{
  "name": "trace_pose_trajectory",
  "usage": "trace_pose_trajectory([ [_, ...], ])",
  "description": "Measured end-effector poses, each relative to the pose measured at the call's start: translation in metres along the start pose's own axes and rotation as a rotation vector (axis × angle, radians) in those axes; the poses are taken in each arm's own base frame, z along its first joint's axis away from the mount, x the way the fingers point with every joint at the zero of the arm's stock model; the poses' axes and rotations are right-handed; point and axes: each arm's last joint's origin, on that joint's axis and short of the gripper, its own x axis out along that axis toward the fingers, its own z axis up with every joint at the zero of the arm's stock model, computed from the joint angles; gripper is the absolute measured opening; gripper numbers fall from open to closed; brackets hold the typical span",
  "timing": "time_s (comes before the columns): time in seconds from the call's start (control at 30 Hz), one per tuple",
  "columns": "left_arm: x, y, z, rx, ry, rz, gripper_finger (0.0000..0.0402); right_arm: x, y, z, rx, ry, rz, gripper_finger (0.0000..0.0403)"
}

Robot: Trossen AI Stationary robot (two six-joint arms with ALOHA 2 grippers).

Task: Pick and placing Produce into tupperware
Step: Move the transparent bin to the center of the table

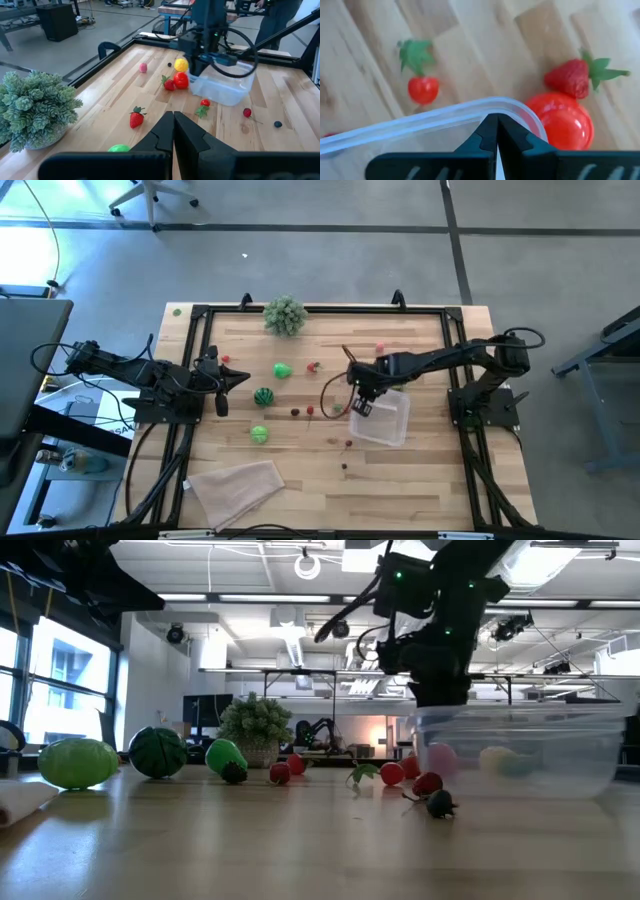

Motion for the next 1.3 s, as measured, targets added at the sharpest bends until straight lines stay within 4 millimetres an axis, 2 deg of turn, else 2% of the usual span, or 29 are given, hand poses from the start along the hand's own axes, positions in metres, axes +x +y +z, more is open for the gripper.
trace_pose_trajectory([
  [0.2,0.0,0.0,0.0,0.0,0.0,0.0,0.0001,0.0,-0.007,0.007,0.0,-0.028,0.04,0.0],
  [0.5,0.0,0.0,-0.001,-0.024,0.008,0.002,0.0001,0.001,0.02,-0.003,-0.055,-0.023,0.08,0.0],
  [0.7,0.0,0.0,-0.001,-0.033,0.012,0.003,0.0001,0.021,0.034,-0.004,-0.087,0.03,0.077,0.0],
  [0.93,0.0,0.0,-0.001,-0.043,0.012,0.003,0.0001,0.038,0.055,0.025,-0.178,0.061,0.05,0.0],
  [1.3,0.0,0.001,-0.002,-0.037,0.022,0.006,0.0001,0.04,0.086,0.079,-0.289,0.023,0.041,0.0],
])
